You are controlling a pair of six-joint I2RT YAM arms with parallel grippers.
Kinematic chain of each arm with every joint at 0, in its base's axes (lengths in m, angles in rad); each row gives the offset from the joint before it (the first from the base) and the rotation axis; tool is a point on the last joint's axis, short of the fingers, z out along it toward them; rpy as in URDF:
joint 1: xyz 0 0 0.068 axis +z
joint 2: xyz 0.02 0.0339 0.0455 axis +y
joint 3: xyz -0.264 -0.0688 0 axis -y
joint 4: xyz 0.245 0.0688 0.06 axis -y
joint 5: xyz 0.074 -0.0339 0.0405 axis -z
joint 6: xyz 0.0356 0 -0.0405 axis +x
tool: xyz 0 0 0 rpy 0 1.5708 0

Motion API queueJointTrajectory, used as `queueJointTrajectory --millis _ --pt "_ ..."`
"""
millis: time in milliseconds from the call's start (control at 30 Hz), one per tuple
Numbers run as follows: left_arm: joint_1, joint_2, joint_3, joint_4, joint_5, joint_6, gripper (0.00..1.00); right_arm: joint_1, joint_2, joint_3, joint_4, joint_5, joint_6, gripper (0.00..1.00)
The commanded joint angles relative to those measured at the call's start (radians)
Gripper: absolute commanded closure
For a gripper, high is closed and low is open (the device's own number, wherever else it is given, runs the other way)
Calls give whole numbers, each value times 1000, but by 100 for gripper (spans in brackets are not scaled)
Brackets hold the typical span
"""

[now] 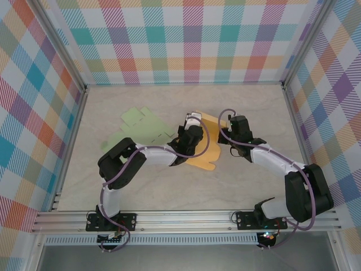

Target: Fold the paper box

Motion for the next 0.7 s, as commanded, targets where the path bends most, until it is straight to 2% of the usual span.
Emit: queueJointTrajectory --millis 0,200,300,433,667 --pt "-2 0 50 23 -136 -129 88 53 -7 33 -52 4 74 100" --pt "18 -18 70 -91 -167 -270 87 99 21 50 -38 30 100 100" --pt "30 -36 53 -84 -113 -283 84 102 40 59 -36 34 113 100" --pt "30 -72 -1 -18 43 -224 67 102 70 95 -73 56 122 100" --pt "23 -221 -112 -100 258 -242 35 101 104 173 -183 88 113 100"
